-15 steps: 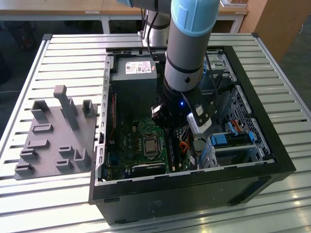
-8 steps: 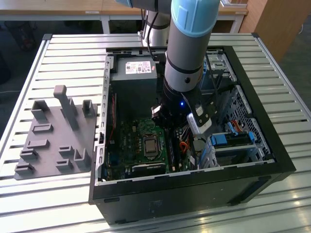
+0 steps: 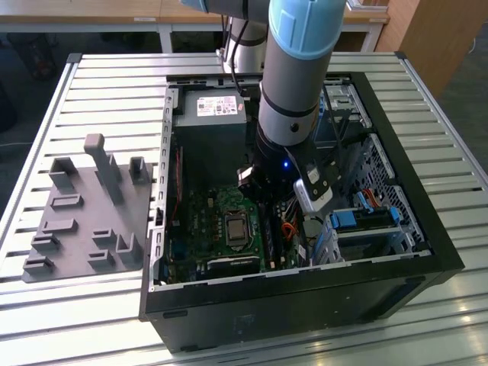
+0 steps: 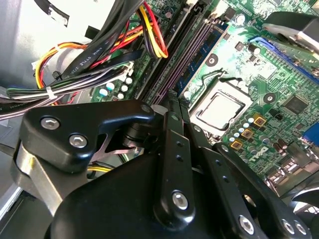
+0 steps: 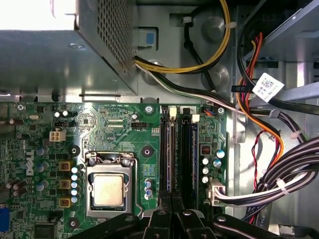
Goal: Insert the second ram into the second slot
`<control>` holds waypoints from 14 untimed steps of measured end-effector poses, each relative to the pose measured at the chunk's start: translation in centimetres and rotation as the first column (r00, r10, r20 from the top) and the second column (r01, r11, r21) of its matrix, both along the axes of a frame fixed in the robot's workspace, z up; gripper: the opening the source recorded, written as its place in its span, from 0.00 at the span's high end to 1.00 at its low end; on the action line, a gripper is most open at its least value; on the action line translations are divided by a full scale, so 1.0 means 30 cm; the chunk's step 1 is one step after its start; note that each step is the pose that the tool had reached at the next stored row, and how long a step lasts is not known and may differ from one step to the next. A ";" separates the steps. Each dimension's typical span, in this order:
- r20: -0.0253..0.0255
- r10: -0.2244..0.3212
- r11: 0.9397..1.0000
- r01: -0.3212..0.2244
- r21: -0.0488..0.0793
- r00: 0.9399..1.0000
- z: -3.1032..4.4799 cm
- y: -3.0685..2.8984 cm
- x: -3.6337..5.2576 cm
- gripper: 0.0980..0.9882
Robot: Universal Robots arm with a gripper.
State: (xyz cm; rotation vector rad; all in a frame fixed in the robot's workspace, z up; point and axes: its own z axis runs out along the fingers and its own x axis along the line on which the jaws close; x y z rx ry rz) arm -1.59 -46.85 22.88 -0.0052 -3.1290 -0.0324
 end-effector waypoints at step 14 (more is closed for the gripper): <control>-0.001 -0.009 1.000 0.009 0.000 1.000 -0.006 -0.001 0.012 0.98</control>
